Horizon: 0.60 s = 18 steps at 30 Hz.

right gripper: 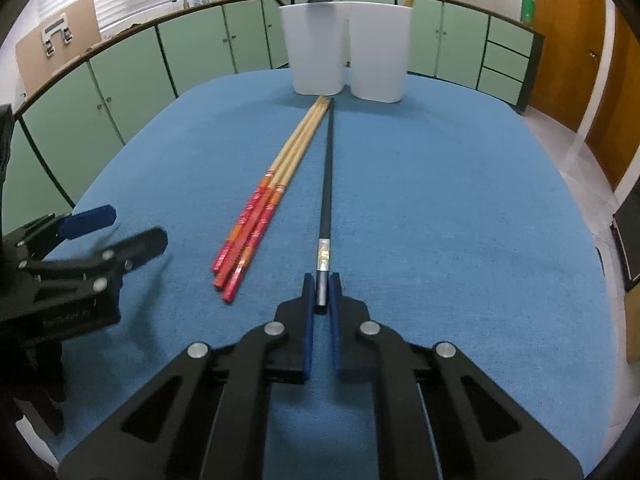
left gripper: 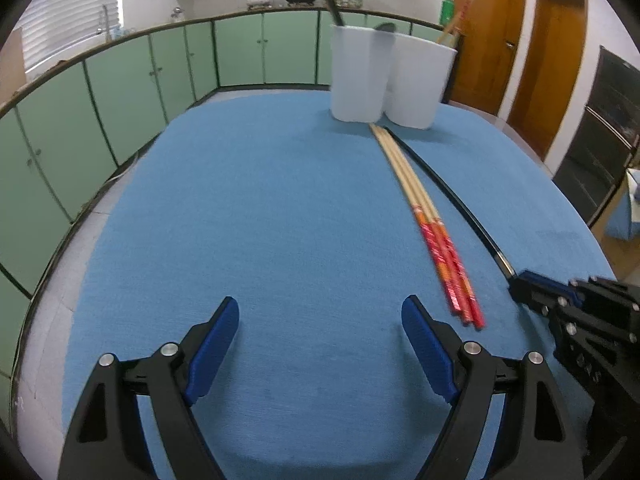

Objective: Organize utensils
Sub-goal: 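Grasp a red-patterned chopstick at its tip with the left tool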

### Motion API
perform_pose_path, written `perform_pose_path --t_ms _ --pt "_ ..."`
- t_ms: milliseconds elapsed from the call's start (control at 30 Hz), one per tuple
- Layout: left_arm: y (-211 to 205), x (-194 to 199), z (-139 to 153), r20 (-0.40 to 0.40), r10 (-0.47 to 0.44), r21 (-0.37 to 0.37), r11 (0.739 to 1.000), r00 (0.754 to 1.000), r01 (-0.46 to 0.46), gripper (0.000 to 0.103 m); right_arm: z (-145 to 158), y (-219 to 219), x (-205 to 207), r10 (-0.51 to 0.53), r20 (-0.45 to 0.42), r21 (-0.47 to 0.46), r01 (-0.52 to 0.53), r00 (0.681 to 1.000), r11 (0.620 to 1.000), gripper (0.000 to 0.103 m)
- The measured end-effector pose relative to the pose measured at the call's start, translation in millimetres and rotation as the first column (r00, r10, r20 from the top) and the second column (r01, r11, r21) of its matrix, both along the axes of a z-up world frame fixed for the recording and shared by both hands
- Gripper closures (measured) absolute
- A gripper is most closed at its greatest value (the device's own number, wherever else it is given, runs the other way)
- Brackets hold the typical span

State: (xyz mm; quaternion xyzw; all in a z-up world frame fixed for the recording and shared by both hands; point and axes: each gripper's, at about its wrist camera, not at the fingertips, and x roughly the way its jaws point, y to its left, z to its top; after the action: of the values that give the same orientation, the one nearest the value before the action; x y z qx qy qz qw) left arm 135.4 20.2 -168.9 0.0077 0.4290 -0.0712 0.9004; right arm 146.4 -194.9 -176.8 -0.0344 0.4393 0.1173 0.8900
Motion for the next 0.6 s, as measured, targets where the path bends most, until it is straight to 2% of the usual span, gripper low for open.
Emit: perform_pose_path --t_ms 100,200,367,600 --pt "-11 -2 -3 -0.02 -0.028 -0.007 1.0 0.999 0.028 0.021 0 -12 0 -0.024 -0.005 0.016 0.024 1.0 1.0 0.097" --pt "-25 -3 -5 -0.023 -0.061 0.02 0.998 0.998 0.061 0.021 -1 -20 2 -0.034 -0.008 0.034 0.034 0.999 0.999 0.097" --pt "-38 -1 -7 -0.028 -0.07 0.063 0.995 0.997 0.072 0.021 -2 -24 2 -0.037 -0.011 0.053 0.037 0.999 0.998 0.097" --pt "-56 3 -8 -0.032 -0.102 0.074 0.992 0.994 0.104 0.021 -1 -28 -1 -0.039 -0.02 0.088 0.04 0.999 0.995 0.097"
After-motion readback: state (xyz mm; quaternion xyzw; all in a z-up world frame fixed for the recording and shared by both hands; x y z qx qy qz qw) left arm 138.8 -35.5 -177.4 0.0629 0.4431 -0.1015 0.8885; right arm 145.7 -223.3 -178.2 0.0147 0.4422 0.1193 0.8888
